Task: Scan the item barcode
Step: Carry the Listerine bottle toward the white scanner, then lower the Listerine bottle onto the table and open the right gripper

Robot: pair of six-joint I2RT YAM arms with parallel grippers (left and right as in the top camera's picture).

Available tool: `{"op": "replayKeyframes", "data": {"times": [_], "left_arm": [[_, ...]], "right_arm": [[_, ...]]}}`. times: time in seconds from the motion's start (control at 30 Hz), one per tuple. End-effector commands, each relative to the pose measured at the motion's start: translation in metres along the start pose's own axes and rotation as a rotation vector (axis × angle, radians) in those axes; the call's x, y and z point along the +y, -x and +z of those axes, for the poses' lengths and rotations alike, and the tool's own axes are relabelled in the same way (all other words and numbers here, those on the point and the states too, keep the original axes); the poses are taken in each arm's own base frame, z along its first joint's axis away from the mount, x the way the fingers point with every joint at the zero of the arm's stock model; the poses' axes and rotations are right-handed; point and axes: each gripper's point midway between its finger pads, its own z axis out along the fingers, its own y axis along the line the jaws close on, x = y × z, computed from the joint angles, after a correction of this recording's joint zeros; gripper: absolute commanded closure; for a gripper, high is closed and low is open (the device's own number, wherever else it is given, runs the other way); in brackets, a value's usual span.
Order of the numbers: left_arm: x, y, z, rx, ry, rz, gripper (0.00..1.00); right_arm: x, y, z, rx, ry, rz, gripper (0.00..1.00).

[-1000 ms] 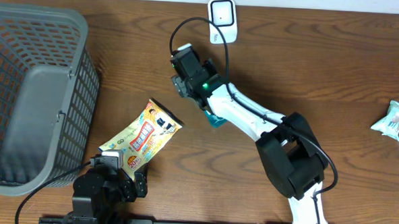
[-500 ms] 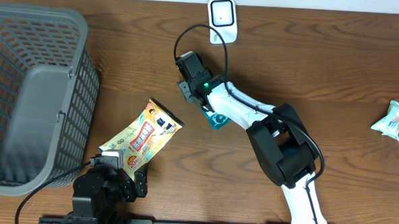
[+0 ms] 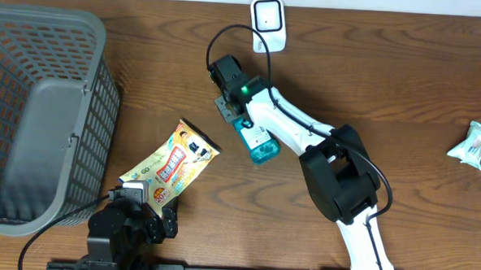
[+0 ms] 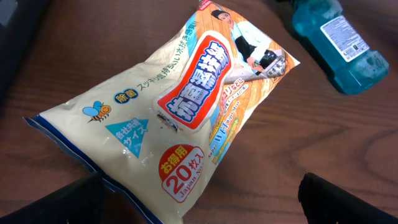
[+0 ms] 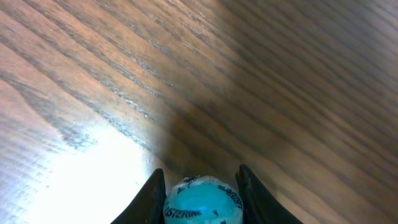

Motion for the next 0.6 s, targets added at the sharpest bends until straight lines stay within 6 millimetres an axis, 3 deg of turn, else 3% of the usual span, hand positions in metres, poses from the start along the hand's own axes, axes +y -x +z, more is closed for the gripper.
{"op": "replayKeyframes", "data": {"times": [0.0, 0.23, 0.43, 0.57], "left_arm": [[0.003, -0.008, 0.001, 0.029, 0.015, -0.004, 0.01], [0.003, -0.008, 0.001, 0.029, 0.015, -0.004, 0.01], [0.003, -0.008, 0.001, 0.029, 0.015, -0.004, 0.01], [0.003, -0.008, 0.001, 0.029, 0.015, -0.004, 0.01]], "right_arm": [[0.003, 0.019, -0.02, -0.015, 0.068, 0.041, 0.89], [0.033, 0.005, -0.035, 0.074, 0.46, 0.069, 0.89], [0.029, 0.0, -0.047, 0.084, 0.7, 0.122, 0.88], [0.019, -0.003, -0.05, 0.091, 0.743, 0.142, 0.88]]}}
